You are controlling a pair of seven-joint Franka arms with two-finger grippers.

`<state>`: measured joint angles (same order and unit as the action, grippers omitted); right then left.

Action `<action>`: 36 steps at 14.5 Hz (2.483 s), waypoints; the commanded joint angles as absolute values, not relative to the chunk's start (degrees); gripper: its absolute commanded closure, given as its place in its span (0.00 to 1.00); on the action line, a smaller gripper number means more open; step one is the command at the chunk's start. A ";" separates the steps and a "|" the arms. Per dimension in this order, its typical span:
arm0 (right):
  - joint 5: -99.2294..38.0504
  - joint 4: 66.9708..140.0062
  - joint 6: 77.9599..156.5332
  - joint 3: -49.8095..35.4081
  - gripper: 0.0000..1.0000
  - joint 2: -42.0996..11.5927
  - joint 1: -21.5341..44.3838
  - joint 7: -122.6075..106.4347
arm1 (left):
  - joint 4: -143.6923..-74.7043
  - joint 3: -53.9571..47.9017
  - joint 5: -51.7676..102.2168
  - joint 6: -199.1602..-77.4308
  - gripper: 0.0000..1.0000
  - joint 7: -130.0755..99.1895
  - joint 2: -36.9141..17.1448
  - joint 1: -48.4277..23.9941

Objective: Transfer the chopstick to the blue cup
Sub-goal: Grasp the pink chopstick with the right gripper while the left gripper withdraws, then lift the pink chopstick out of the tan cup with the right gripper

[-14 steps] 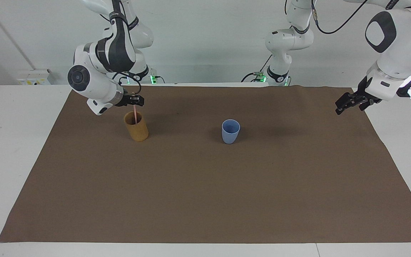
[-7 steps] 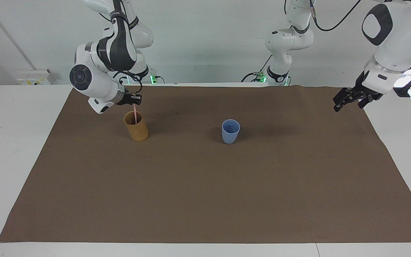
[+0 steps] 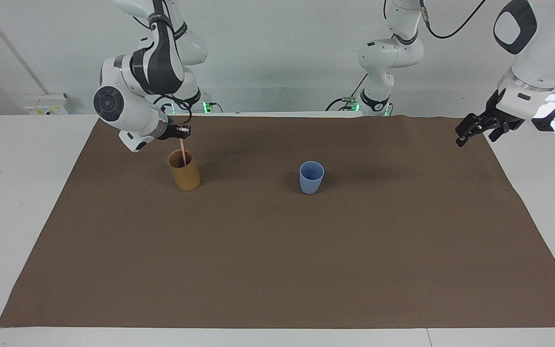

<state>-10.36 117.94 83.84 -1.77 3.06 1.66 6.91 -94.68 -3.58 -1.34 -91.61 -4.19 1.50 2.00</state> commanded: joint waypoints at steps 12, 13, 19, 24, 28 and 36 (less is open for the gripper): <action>-23.69 82.18 55.89 -2.81 1.00 -3.51 2.80 25.15 | -95.71 -3.52 -1.76 -91.76 0.00 -3.87 2.46 2.11; -26.95 82.18 57.38 -3.25 1.00 -3.78 5.94 32.71 | -95.71 -3.52 -1.76 -91.76 0.00 -3.87 2.37 2.11; -36.64 83.23 81.09 -3.43 1.00 -6.41 24.24 63.96 | -95.71 -3.52 -1.76 -91.76 0.00 -3.87 2.37 2.11; -37.70 86.48 92.89 -3.43 1.00 -7.38 30.67 69.43 | -95.71 -3.52 -1.76 -91.76 0.00 -3.87 2.46 2.11; -39.46 87.72 99.04 -3.52 1.00 -10.62 32.25 69.52 | -95.71 -3.52 -1.76 -91.76 0.00 -3.87 2.37 2.11; -40.34 90.96 106.26 -3.52 1.00 -12.92 34.45 69.00 | -95.71 -3.52 -1.84 -91.76 0.00 -3.87 2.37 2.11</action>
<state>-39.14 88.63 104.74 -3.71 -14.09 34.41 69.20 -94.71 -3.58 -1.34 -91.61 -4.19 1.50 1.99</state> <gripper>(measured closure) 0.916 0.000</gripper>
